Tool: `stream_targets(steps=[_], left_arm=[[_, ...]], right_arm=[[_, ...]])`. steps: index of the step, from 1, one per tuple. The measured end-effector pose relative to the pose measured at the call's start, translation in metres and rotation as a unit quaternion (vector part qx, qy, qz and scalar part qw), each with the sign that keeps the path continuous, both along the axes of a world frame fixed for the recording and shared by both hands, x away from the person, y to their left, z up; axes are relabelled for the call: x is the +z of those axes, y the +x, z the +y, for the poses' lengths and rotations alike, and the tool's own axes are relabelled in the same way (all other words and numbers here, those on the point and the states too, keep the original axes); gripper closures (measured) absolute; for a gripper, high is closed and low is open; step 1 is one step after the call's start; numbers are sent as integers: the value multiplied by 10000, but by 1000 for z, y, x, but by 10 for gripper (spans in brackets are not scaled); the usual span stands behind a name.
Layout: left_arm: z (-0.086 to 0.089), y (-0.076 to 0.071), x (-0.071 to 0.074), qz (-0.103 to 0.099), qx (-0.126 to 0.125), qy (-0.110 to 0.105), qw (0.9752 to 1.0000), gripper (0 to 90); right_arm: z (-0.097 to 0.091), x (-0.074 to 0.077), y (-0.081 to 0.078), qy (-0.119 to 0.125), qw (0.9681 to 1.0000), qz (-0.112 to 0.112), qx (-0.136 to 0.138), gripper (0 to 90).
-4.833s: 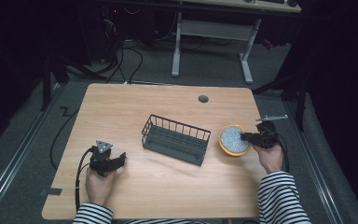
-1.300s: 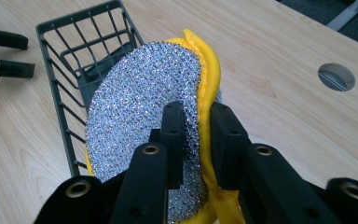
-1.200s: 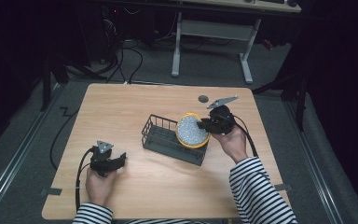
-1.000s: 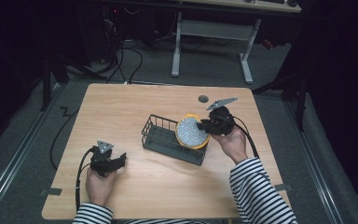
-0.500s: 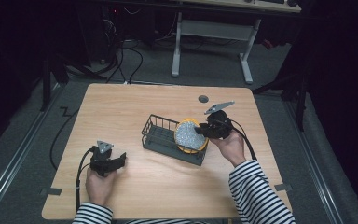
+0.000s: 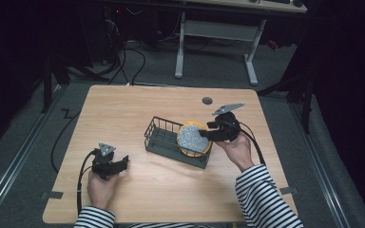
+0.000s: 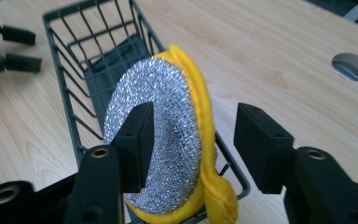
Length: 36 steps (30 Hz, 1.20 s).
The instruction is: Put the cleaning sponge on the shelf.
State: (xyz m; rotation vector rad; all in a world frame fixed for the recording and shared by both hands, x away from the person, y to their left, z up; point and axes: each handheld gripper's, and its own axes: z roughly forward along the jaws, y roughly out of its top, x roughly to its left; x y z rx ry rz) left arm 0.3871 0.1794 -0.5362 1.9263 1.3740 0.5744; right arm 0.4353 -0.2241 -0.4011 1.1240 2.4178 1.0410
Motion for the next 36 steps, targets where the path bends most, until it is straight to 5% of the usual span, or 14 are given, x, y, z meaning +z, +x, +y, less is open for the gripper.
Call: stream_targets(steps=[6, 18, 36], left_arm=[[0, 0, 0, 0, 0, 0, 10000, 321], [0, 0, 0, 0, 0, -4, 10000, 321], [0, 0, 0, 5, -1, 1, 10000, 323]], right_arm=[[-16, 14, -6, 281, 9992, -203, -204, 453], [-51, 30, -21, 348, 9971, -329, -586, 473], [-117, 15, -54, 805, 9870, -403, -1333, 508]])
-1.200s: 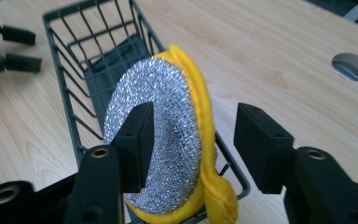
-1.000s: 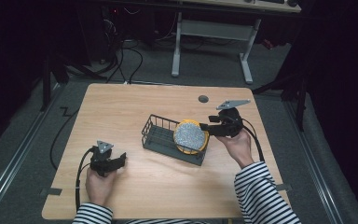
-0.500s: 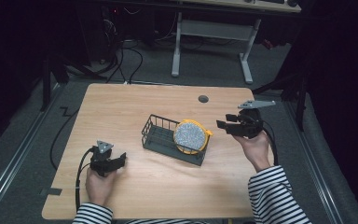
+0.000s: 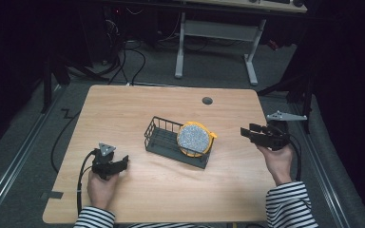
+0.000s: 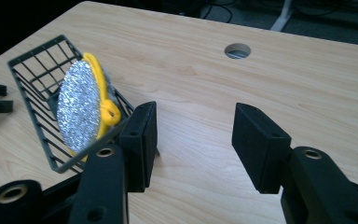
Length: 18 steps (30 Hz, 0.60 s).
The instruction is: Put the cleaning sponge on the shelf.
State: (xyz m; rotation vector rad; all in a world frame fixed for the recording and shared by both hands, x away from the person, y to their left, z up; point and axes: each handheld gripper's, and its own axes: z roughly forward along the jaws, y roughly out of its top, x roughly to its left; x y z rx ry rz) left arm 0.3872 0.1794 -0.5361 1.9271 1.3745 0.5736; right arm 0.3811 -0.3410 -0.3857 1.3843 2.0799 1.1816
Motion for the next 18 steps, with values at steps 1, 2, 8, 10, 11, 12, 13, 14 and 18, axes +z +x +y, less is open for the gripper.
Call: stream_targets(steps=[1, 2, 8, 10, 11, 12, 13, 14, 18], left_arm=[[0, 0, 0, -1, 0, 0, 10000, 323], [0, 0, 0, 1, -2, 2, 10000, 323], [0, 0, 0, 0, -2, 7, 10000, 323], [0, 0, 0, -5, 2, 10, 10000, 324], [0, 0, 0, -6, 2, 12, 10000, 324], [0, 0, 0, -10, 7, 22, 10000, 325], [0, 0, 0, -11, 6, 23, 10000, 325], [0, 0, 0, -8, 2, 25, 10000, 324], [0, 0, 0, -8, 2, 27, 10000, 325]], right_arm=[[-2, -2, -2, 68, 10000, -21, -20, 508], [-4, -4, -4, 79, 10000, -8, -42, 508], [-15, -25, -13, 138, 9996, 28, -228, 510], [-19, -33, -15, 176, 9995, 40, -278, 511], [-22, -40, -17, 237, 9991, 104, -342, 511], [-23, -45, -19, 273, 9988, 127, -382, 511], [-23, -45, -19, 273, 9988, 127, -382, 511], [-24, -49, -20, 273, 9987, 146, -411, 511], [-25, -71, -24, 238, 9983, 162, -497, 495]])
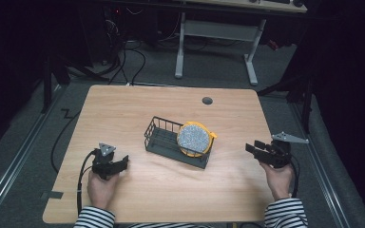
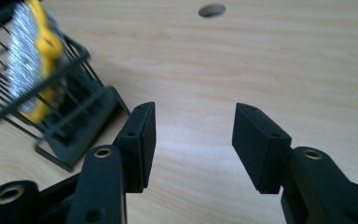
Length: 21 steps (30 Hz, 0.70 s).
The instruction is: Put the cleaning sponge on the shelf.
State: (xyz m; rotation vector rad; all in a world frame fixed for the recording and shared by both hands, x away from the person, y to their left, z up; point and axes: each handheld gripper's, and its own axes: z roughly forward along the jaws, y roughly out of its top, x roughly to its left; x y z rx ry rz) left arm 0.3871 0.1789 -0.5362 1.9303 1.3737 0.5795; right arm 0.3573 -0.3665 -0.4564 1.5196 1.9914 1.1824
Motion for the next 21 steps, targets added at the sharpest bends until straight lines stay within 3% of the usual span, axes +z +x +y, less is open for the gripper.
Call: stream_targets(steps=[5, 9, 11, 15, 21], left_arm=[[0, 0, 0, 1, 1, 7, 10000, 325], [0, 0, 0, 0, 1, 14, 10000, 326], [0, 0, 0, -2, 0, 13, 10000, 326], [0, 0, 0, 1, 2, 4, 10000, 323], [0, 0, 0, 5, -3, -10, 10000, 321]], right_arm=[[3, -43, -2, -282, 9992, 203, -202, 477], [7, -65, -1, -614, 9971, 306, -326, 458], [8, -71, -1, -766, 9958, 341, -359, 454], [17, -73, -3, -1265, 9911, 178, -368, 454], [16, -73, -3, -1196, 9919, 221, -374, 449]])
